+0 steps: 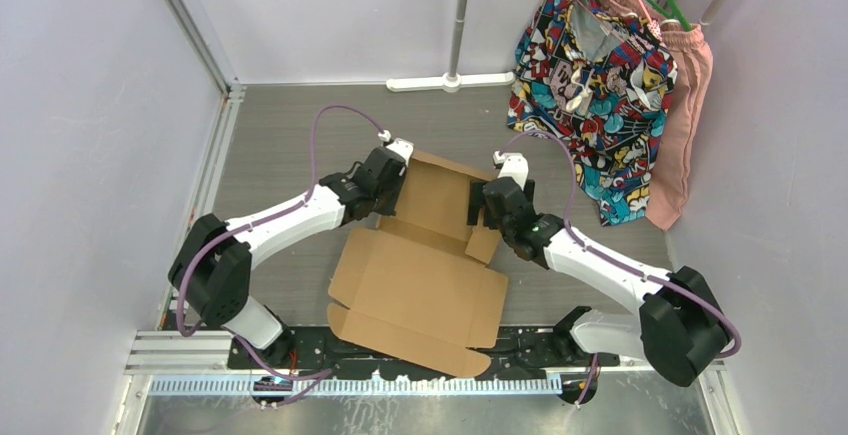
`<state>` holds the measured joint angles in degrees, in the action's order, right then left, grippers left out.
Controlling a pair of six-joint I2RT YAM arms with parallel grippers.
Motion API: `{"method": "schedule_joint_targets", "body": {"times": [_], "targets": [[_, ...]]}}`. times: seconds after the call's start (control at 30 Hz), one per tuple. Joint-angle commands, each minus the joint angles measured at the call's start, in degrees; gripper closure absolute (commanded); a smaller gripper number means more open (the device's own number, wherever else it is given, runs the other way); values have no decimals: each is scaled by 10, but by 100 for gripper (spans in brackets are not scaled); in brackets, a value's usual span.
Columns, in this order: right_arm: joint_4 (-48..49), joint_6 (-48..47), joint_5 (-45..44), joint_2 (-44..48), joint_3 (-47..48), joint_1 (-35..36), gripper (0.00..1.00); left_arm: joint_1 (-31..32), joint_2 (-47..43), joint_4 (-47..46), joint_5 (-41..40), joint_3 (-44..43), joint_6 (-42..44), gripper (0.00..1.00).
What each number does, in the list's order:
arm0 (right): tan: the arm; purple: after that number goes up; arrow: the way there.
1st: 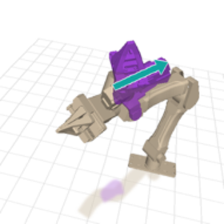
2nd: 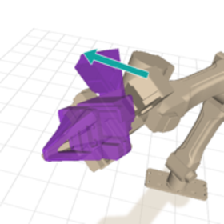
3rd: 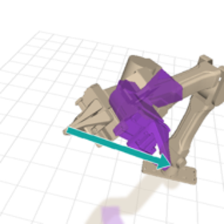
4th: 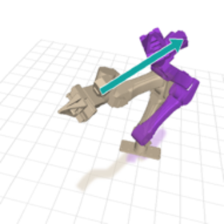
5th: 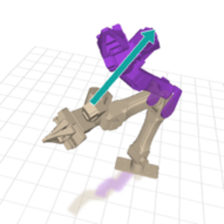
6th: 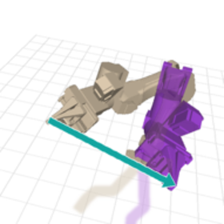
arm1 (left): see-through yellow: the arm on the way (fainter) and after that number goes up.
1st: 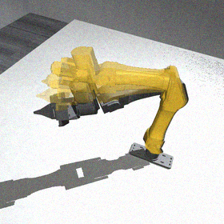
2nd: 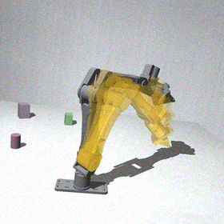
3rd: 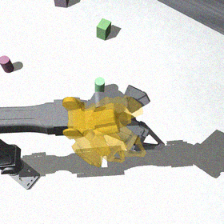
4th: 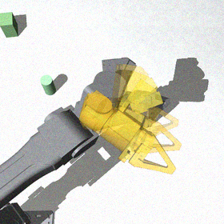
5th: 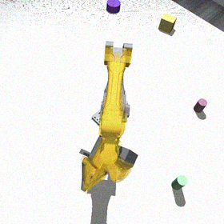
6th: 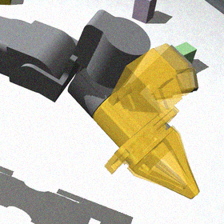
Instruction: Fold the paper box
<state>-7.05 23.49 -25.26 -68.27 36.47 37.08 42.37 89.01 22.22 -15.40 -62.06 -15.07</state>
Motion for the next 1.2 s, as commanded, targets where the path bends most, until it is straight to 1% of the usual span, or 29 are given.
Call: {"method": "schedule_joint_targets", "body": {"times": [0.0,0.1,0.13,0.17,0.23,0.33,0.4,0.5,0.7,0.93,1.13,1.17], "targets": [[-13,34,-12,3,45,2,13,2,1,-12,3,-31,-20,80],[-12,32,-4,13,44,2,7,-1,0,-11,2,-29,-24,80],[1,26,6,23,37,3,2,-2,0,-10,2,-28,-26,80],[24,20,18,44,22,3,1,-4,0,-11,1,-27,-27,80],[61,20,36,71,-3,3,0,-8,-2,-16,1,-22,-31,80],[65,21,42,90,-12,3,0,-13,-1,-24,2,-17,-35,80],[64,25,46,100,-17,3,0,-19,2,-31,8,-14,-37,80],[93,32,48,128,-51,2,0,-29,5,-42,20,-8,-39,80],[112,38,60,187,-102,1,0,-52,14,-58,41,4,-42,80],[109,44,50,246,-146,1,0,-61,23,-70,57,10,-45,80],[152,40,57,210,-159,0,10,-61,22,-77,69,14,-46,80],[161,38,58,202,-160,-1,13,-61,22,-78,69,15,-45,80]]}}
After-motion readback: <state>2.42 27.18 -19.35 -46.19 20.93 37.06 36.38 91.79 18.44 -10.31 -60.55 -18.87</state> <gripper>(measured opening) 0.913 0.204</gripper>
